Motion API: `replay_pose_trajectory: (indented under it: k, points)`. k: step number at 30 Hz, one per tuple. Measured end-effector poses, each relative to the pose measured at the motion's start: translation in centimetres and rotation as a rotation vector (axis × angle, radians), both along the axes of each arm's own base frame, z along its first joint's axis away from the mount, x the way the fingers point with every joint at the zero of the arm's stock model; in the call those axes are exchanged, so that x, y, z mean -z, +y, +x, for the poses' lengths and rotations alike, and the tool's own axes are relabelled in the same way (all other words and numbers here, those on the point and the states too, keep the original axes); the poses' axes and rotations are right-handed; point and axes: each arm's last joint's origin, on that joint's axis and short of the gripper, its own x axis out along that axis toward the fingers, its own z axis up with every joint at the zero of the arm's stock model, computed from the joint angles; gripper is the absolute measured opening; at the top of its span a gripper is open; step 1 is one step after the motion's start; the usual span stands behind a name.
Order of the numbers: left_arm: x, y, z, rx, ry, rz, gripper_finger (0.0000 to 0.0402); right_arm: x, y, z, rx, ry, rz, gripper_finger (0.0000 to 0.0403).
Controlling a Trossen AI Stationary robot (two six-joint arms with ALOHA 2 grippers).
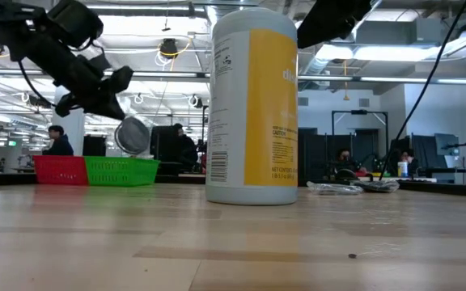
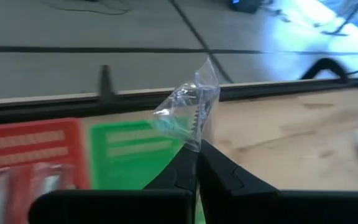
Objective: Pick & Place Travel size toiletries
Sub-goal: Put the black hairbrush into the top green basket
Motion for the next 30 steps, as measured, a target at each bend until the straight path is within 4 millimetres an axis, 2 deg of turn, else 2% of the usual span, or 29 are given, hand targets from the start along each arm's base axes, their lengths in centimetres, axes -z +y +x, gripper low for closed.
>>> replay_pose_trajectory:
  k: [13, 30]
  points:
    - [0.3, 1.3, -1.0, 0.025, 0.08, -0.018, 0.0, 0.0, 0.0, 0.0, 0.002, 0.0, -0.002, 0.0154]
    - [3.1, 3.5, 0.1, -0.022, 0.174, -0.119, 0.0, 0.0, 0.0, 0.0, 0.003, -0.002, -0.002, 0.0154]
